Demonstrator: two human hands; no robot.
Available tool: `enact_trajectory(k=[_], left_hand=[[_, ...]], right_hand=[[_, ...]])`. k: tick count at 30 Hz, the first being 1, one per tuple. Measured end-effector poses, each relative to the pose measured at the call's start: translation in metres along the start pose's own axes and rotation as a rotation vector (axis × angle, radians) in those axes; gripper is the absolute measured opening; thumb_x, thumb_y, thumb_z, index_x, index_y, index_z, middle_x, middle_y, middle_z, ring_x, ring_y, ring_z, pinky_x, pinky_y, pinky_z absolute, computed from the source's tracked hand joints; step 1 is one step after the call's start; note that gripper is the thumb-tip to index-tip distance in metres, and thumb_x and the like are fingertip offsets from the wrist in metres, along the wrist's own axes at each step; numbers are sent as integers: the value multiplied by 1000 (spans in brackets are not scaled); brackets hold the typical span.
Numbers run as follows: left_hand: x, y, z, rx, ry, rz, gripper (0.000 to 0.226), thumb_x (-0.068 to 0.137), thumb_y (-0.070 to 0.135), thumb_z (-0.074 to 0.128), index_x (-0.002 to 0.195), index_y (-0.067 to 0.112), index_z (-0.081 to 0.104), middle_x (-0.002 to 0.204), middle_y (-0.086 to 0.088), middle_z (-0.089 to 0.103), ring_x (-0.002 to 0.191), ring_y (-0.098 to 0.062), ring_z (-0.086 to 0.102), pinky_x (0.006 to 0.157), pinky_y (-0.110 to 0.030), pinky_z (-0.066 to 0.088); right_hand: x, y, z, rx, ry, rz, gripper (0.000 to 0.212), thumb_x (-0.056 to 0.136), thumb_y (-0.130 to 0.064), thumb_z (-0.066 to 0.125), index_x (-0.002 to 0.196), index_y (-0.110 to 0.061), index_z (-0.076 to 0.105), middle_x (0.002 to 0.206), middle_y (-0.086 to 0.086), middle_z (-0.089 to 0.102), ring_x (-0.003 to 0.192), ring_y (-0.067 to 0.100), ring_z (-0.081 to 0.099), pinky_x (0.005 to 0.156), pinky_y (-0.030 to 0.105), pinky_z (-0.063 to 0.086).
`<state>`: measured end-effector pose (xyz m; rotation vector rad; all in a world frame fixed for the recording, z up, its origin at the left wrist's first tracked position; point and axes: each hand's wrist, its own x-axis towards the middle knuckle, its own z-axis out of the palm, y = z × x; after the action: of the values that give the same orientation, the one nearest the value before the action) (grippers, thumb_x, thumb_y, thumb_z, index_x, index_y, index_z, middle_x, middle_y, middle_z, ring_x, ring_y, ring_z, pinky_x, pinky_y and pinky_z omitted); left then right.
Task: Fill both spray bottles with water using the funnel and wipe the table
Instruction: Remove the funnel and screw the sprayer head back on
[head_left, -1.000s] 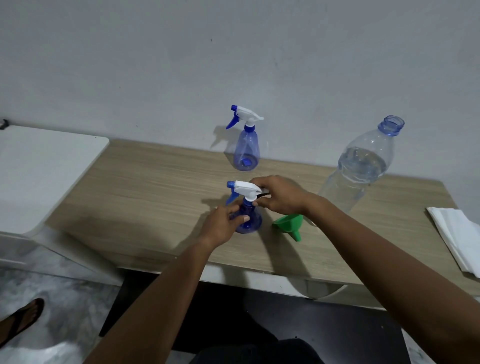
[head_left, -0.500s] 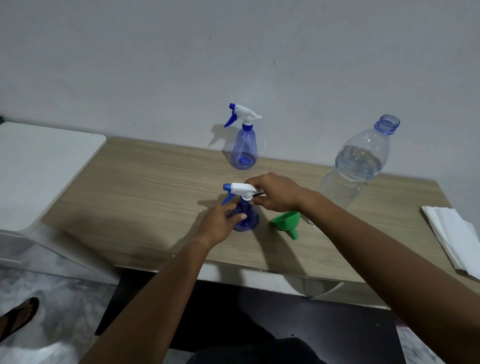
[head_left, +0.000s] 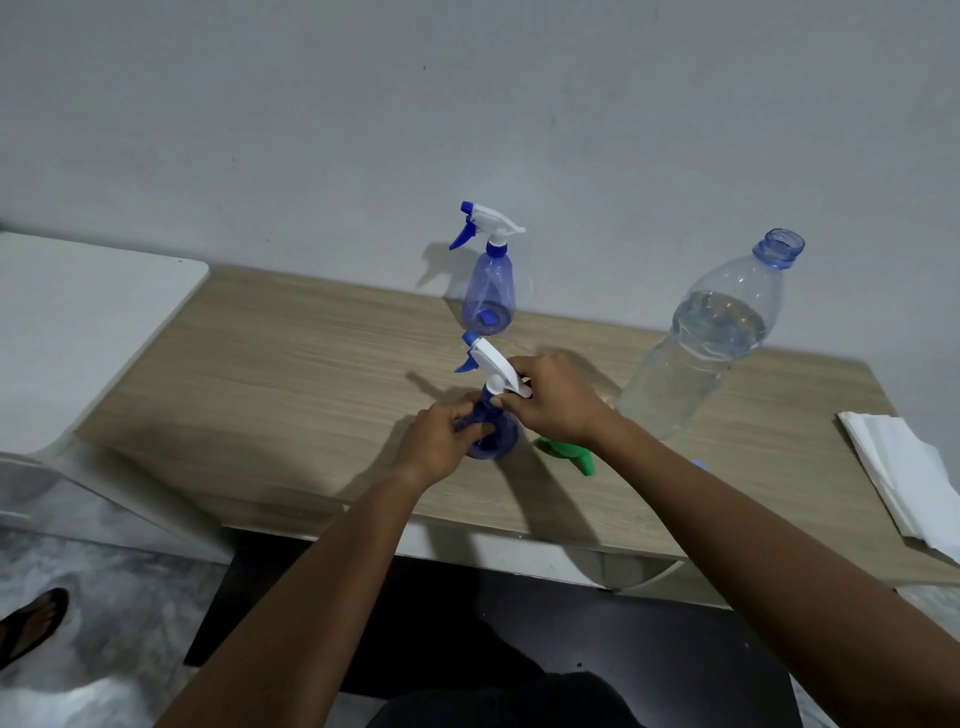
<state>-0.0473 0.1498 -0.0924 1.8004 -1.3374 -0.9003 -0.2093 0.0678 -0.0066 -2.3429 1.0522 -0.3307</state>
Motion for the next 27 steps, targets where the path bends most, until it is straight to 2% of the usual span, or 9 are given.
enact_trajectory(k=[3,4,7,12,16,19,23,25,27], left_hand=[[0,-2,0,-2,4,4,11,85,30,72,94,36,70,66,14,66,80,-26,68,73,-35,52],[0,-3,0,-9,-8,10,12,83,34,71,94,39,69,68,14,67,81,-25,69,75,-36,54],[0,-4,-1,-28,-40,23,23,78,45,67,101,42,69,84,6,75,85,-18,72,83,-45,57],[-1,-4,0,-58,-31,29,25,85,32,70,110,39,70,83,9,75,85,-12,71,85,-44,57],[-2,-2,0,-50,-26,27,27,88,29,70,114,35,70,83,10,74,85,-13,71,85,-41,57],[-3,-2,0,-53,-30,31,21,87,31,71,106,39,71,83,5,75,84,-15,71,83,-43,56],[-3,-2,-1,-50,-33,25,25,88,31,71,112,34,71,88,5,76,87,-12,71,85,-41,56],[-3,-2,-1,-43,-29,20,22,87,31,71,109,33,72,85,7,75,85,-13,71,85,-42,56],[-3,-3,0,-46,-36,13,21,87,34,71,107,34,71,85,7,75,85,-13,71,85,-43,56]], right_hand=[[-1,-1,0,28,-4,12,8,86,-25,73,94,-24,72,75,-7,66,64,6,55,58,22,35],[-1,0,-1,43,-4,18,5,87,-24,74,89,-26,70,71,-11,63,62,3,54,57,19,34],[0,0,-6,66,-13,6,15,87,-21,75,81,-29,64,63,-15,56,57,-2,53,55,13,35],[1,2,-6,29,-47,-11,8,87,-24,74,87,-28,68,65,-16,58,59,-1,53,55,15,32],[2,4,-9,15,-72,-7,12,87,-26,74,93,-15,71,65,-10,57,57,6,48,57,26,35],[3,1,-15,-21,-112,-21,12,88,-26,74,88,-16,68,63,-9,55,54,4,47,53,17,30],[5,-3,-22,-74,-138,-70,7,88,-25,74,89,-22,68,61,-13,52,60,-10,52,56,9,36],[5,-3,-22,-85,-137,-89,10,88,-25,75,95,-20,71,65,-14,57,62,-8,54,57,8,36],[7,1,-21,-66,-141,-92,15,87,-25,75,100,-18,73,75,-8,66,63,0,55,57,8,35]])
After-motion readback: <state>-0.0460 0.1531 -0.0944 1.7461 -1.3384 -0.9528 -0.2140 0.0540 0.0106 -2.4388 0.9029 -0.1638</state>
